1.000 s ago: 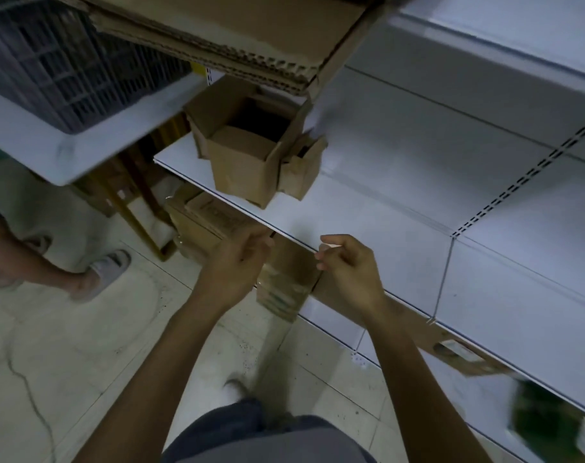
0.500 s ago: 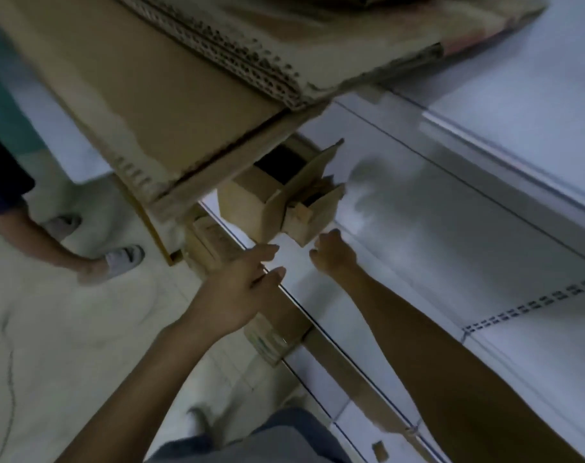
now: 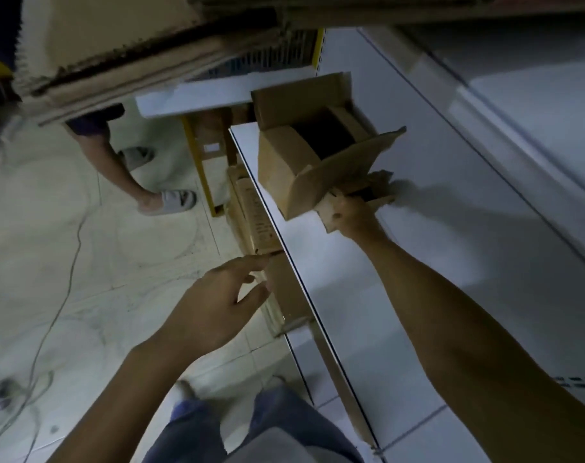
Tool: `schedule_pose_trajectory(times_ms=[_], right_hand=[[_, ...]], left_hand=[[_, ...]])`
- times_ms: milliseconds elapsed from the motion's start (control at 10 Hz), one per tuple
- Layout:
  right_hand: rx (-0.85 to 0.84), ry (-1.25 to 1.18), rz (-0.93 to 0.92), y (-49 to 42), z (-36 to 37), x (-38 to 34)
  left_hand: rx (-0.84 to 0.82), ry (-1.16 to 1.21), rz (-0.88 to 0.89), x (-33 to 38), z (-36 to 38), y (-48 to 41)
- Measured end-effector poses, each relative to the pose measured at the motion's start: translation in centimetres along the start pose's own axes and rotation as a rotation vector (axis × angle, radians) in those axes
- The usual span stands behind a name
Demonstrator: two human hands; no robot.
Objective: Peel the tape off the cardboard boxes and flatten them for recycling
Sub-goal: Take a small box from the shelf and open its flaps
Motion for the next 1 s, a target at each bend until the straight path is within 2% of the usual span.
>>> schedule_pose_trajectory(times_ms=[100,200,300,400,500,600,700,800,900,1000], right_hand=[[0.291,-0.318,0.189,5.5,-2.4,-0.9],[0.531,-0.81,0.425,11.3,-4.3,-2.3],[0.64,-1.425,0.604,17.9,-5.3,-4.4],[0.662,-1.907,0.69,23.7,-5.2,-7.9],[0.74,-2.159,0.644,28.1,-5.6,-11.4],[0.892,-1.994,0.634,30.7,-6.2,-14.2],[0.969,-1.119,0.657,33.6,-7.4,-18.4],[1.034,-0.427,0.396,36.2,-8.6,-24.6],[0.94,-0.26,0.215,37.8,-8.2,-30.5],[0.84,-0.29,0.207,38.9,-7.3,-35.6]], left_hand=[[-0.034,0.0,-0.008,-0.2,1.8,0.1],[-0.053,0.043,0.012,-0.7,3.5,0.8],[-0.069,0.079,0.051,-1.7,4.2,2.0],[-0.102,0.059,0.143,-2.7,4.4,3.5],[-0.116,0.093,0.243,-3.2,3.4,5.9],[-0.046,0.168,0.306,-4.3,1.3,8.2],[0.034,0.259,0.342,-6.3,-1.1,10.5],[0.076,0.318,0.395,-8.1,-3.1,13.1],[0.1,0.302,0.473,-9.1,-4.0,15.5],[0.101,0.286,0.545,-9.3,-4.2,17.5]])
Point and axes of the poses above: each hand's wrist, its own y-axis away from the middle knuckle, its own z-axis out of the palm, x = y × z, the point moved 4 cm from there along -y, towards the middle knuckle, and after that the axes turned 9 degrees about -z, right-handed, at the moved point
